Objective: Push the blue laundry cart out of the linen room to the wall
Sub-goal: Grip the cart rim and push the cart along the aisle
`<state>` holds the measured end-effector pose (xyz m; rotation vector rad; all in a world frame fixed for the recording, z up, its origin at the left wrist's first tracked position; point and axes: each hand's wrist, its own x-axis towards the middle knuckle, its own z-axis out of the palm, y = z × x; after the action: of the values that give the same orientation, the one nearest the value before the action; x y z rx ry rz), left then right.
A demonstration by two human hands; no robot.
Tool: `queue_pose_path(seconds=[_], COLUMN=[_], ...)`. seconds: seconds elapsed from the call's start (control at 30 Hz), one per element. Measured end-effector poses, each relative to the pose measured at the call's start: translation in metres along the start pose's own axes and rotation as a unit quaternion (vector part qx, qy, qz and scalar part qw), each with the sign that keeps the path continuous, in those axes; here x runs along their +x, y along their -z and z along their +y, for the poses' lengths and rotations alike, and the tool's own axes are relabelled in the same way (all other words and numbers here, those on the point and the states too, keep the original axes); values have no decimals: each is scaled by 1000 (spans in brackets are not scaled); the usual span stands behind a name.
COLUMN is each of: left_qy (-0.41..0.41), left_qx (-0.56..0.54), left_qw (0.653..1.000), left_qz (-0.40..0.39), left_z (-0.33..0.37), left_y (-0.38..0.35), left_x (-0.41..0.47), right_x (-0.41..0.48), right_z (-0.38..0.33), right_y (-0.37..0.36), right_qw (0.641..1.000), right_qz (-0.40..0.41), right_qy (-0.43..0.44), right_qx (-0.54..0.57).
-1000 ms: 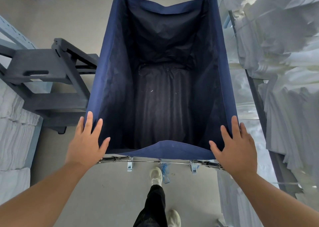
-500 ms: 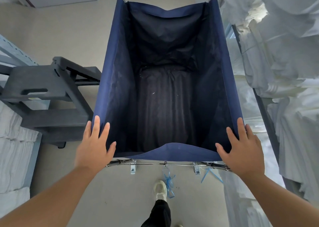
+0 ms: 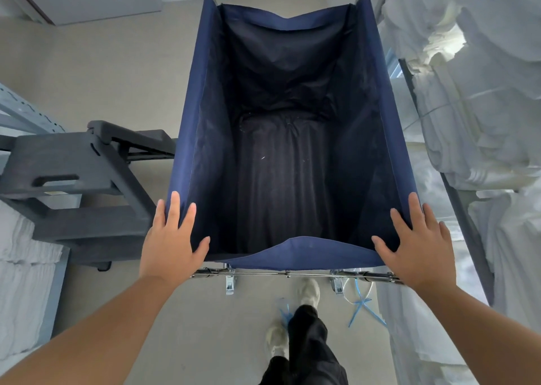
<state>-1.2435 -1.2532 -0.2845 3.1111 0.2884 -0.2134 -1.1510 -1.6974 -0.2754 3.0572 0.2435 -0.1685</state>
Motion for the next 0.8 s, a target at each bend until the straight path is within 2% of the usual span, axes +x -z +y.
queue_pose_path(seconds=[0.8], left_qy=[-3], left_qx=[8], left_qw=[1000], left_qz=[-14], left_z=[-9], left_y=[21], left_x=[120], right_x=[116], right_z=[-10], right_y=[11], right_qw=[1000], right_qz=[-15], right_qy=[-12], right_qx=[-22])
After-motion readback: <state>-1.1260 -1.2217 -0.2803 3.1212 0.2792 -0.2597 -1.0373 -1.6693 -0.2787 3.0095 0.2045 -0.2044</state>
